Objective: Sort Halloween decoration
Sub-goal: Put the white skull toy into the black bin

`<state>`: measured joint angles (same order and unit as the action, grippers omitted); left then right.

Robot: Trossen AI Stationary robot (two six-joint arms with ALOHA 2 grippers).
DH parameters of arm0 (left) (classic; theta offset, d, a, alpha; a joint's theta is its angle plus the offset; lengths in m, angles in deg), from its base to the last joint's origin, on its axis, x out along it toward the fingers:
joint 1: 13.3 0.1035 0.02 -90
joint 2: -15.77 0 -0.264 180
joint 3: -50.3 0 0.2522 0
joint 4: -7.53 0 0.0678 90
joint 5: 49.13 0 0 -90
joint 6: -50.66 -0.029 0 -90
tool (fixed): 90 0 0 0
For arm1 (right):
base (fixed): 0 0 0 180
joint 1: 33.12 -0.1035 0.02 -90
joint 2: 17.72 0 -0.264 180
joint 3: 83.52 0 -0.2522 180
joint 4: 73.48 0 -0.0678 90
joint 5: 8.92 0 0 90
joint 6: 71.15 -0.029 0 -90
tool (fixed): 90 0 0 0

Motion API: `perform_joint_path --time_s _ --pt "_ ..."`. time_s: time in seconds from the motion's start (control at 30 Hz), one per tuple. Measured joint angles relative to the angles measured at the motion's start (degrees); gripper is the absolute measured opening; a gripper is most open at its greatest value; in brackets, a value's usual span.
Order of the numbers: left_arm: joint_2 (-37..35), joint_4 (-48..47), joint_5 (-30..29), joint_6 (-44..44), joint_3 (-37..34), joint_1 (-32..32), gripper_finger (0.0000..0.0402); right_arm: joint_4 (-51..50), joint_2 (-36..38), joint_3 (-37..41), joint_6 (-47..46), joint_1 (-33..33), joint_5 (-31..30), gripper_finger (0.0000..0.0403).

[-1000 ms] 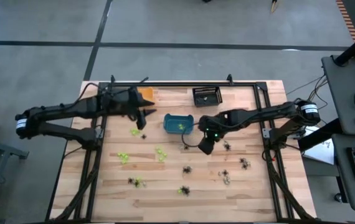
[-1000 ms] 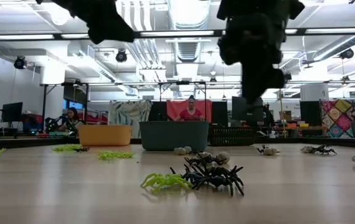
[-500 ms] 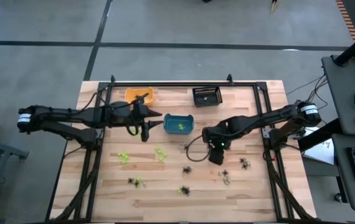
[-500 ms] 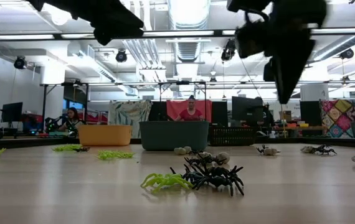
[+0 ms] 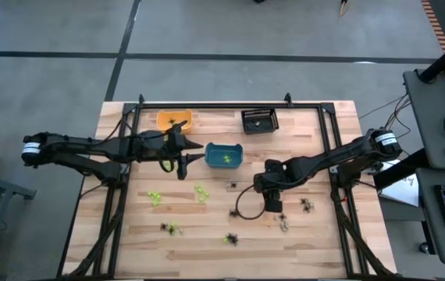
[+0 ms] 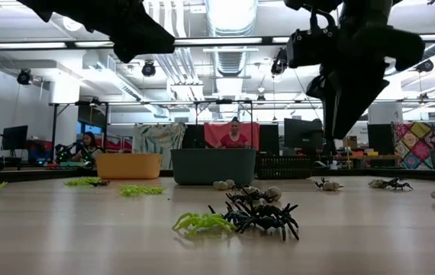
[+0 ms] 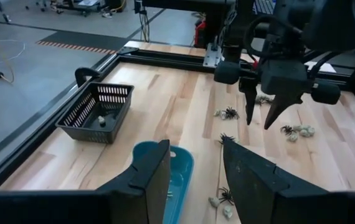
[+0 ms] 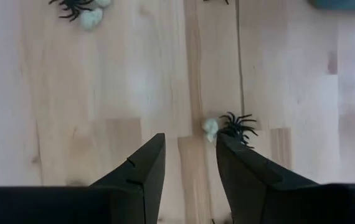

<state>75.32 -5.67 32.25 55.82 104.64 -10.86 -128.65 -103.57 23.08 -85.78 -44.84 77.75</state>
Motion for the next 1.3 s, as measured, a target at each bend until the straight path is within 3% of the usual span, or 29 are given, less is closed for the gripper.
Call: perform_joint_path --time_s 0.77,1.3 --pt "0.0 0.1 0.0 -1.2 0.0 0.0 0.0133 11.1 0.0 7.6 -4.9 0.0 -4.3 0.0134" --pt "0.0 0.4 0.0 -1.6 0.0 0.0 0.0133 12.0 -7.1 7.5 -4.8 0.0 -4.3 0.0132"
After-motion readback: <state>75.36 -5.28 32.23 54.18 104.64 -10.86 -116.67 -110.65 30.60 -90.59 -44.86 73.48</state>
